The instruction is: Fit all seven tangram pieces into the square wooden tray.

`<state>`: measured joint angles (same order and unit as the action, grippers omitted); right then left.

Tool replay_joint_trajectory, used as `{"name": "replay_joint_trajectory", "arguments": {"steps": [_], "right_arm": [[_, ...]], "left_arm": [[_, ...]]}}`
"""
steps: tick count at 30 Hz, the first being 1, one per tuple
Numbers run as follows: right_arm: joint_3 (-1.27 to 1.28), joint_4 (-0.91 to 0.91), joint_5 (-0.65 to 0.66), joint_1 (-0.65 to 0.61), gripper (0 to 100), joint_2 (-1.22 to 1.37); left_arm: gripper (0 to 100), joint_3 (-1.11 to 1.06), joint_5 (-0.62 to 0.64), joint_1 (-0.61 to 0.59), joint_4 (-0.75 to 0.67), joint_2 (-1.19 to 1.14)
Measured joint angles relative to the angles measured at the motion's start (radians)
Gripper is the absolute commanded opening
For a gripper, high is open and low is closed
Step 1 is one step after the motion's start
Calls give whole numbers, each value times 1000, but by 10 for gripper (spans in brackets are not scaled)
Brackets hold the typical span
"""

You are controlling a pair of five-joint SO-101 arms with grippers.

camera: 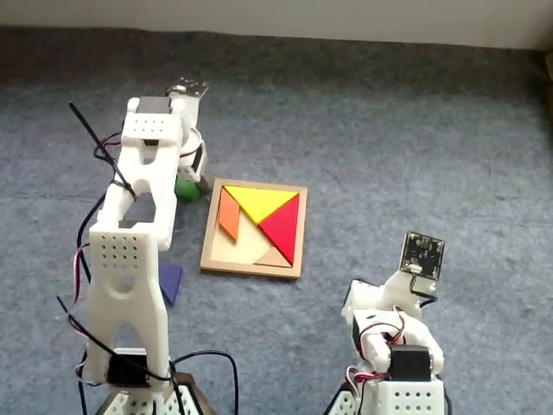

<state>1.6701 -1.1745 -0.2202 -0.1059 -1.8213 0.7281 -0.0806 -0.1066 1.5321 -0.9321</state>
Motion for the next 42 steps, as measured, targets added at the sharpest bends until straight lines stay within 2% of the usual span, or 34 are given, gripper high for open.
{"name": "replay_joint_trajectory", "arguments": {"steps": [10, 14, 21, 29, 34, 42], "right_arm": [[0, 0, 0, 0, 4, 0], [0, 0, 0, 0, 4, 0], [0, 0, 0, 0, 4, 0], [0, 0, 0, 0, 4, 0], [0, 0, 0, 0, 4, 0], [0, 0, 0, 18, 4, 0]], "left_arm": [[147, 52, -60, 0, 160, -2], [149, 38, -63, 0, 186, 69], [150, -149, -63, 38, 207, 258], [151, -377, -68, 210, 210, 514], [151, -512, -68, 338, 199, 580], [178, -709, -135, 420, 3, 582]]}}
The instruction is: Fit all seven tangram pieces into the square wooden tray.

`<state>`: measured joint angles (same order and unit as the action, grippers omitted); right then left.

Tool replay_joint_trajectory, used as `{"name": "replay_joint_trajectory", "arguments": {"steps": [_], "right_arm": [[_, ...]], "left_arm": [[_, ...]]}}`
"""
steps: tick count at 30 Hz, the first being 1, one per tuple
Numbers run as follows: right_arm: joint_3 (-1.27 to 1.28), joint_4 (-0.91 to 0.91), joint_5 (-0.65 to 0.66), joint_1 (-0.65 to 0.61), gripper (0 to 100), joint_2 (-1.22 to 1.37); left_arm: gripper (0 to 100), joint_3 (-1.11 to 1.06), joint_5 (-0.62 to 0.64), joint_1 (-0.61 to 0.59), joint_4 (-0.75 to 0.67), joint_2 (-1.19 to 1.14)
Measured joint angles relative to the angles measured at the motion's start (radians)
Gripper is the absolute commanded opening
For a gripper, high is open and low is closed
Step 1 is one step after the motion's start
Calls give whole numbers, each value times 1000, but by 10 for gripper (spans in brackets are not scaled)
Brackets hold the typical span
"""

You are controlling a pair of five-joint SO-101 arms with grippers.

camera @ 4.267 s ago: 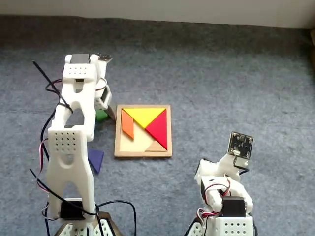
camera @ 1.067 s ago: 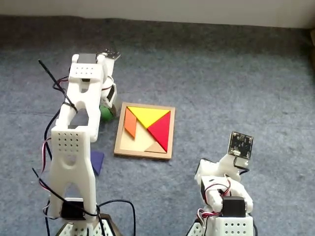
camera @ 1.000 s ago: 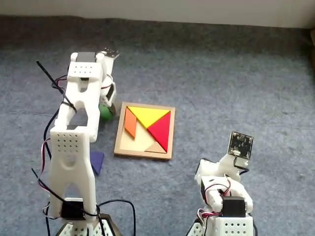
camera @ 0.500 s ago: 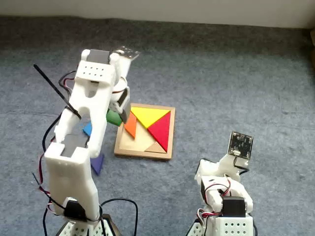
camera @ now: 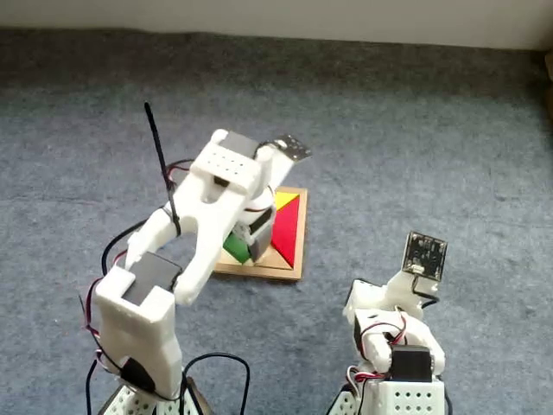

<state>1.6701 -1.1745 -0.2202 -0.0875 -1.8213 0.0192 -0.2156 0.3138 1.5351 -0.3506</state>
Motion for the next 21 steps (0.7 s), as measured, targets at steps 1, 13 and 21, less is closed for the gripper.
{"name": "replay_joint_trajectory", "arguments": {"steps": [1, 13, 21], "right_arm": [[0, 0, 0, 2, 4, 0], [0, 0, 0, 6, 4, 0], [0, 0, 0, 6, 4, 0]], "left_arm": [[202, -15, -3, 9, -12, 0], [270, -72, 3, 28, -118, 0], [270, -26, 2, 20, -94, 0]]}}
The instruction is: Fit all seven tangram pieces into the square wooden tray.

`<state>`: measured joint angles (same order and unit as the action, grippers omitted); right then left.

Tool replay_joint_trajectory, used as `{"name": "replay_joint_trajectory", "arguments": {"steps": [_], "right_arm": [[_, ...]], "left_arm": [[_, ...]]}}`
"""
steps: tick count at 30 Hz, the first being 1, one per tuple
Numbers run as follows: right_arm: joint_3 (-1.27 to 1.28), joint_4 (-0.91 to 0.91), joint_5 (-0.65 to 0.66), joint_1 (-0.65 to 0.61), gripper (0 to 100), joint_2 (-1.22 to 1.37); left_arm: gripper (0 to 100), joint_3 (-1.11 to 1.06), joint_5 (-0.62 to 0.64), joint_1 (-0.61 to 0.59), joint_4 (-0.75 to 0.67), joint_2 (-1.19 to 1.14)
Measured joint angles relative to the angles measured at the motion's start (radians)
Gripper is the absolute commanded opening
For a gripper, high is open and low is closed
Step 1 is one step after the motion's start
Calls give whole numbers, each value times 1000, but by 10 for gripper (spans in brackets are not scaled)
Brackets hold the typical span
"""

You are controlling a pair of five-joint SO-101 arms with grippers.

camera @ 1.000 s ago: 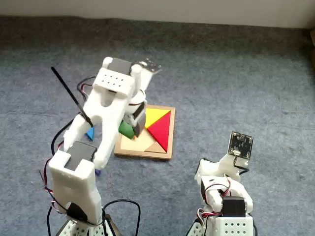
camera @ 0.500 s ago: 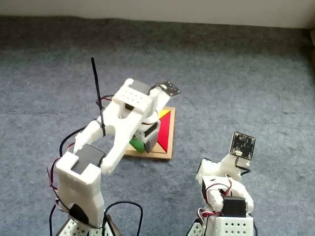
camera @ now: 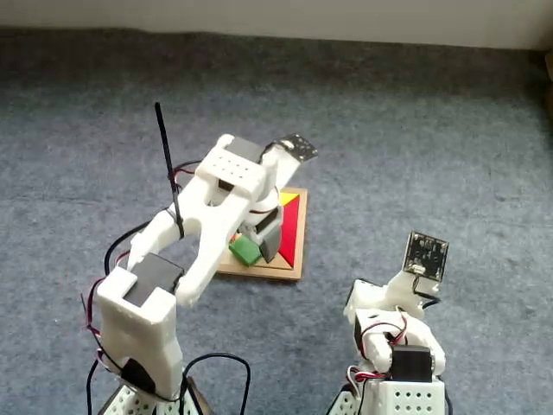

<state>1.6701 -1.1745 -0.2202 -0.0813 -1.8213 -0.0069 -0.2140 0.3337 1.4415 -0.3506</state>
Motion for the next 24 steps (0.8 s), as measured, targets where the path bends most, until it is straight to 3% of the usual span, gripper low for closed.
{"name": "replay_joint_trajectory", "arguments": {"steps": [7, 13, 24], "right_arm": [[0, 0, 0, 0, 4, 0], [0, 0, 0, 0, 4, 0], [0, 0, 0, 0, 4, 0]], "left_arm": [[270, 58, -11, -114, 66, 0], [270, 26, -74, -127, 68, 0], [270, -118, -81, -132, -158, 8]]}}
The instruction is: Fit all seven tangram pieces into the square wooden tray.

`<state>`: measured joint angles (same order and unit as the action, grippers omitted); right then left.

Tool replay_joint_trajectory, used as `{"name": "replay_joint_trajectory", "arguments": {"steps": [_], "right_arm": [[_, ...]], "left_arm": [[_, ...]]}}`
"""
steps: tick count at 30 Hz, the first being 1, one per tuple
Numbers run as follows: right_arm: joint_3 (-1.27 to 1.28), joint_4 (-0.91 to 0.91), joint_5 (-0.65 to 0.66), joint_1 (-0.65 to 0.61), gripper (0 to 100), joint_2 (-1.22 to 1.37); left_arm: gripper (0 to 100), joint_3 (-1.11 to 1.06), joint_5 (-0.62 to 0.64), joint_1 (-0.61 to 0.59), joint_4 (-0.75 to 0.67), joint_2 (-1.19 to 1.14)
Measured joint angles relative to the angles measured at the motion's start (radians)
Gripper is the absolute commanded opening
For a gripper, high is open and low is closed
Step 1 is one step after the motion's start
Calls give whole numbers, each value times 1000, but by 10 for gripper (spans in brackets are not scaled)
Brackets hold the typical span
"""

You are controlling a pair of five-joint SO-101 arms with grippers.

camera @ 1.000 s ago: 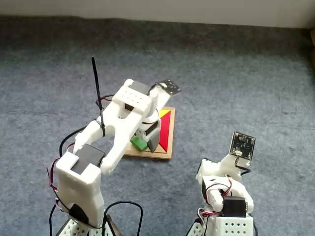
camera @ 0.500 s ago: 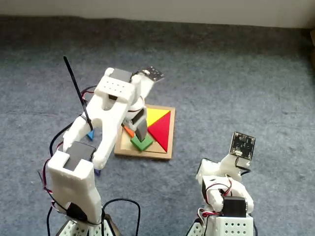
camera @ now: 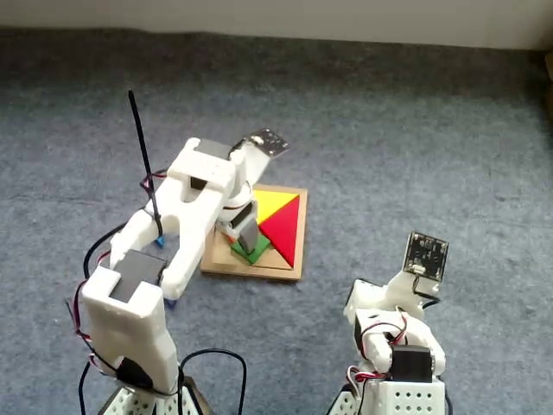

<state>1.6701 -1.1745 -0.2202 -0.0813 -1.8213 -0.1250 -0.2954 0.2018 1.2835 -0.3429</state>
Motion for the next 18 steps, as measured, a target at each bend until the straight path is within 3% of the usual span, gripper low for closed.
{"name": "replay_joint_trajectory", "arguments": {"steps": [18], "right_arm": [[0, 0, 0, 0, 4, 0]], "left_arm": [[256, 0, -2, 78, -18, 9]]}}
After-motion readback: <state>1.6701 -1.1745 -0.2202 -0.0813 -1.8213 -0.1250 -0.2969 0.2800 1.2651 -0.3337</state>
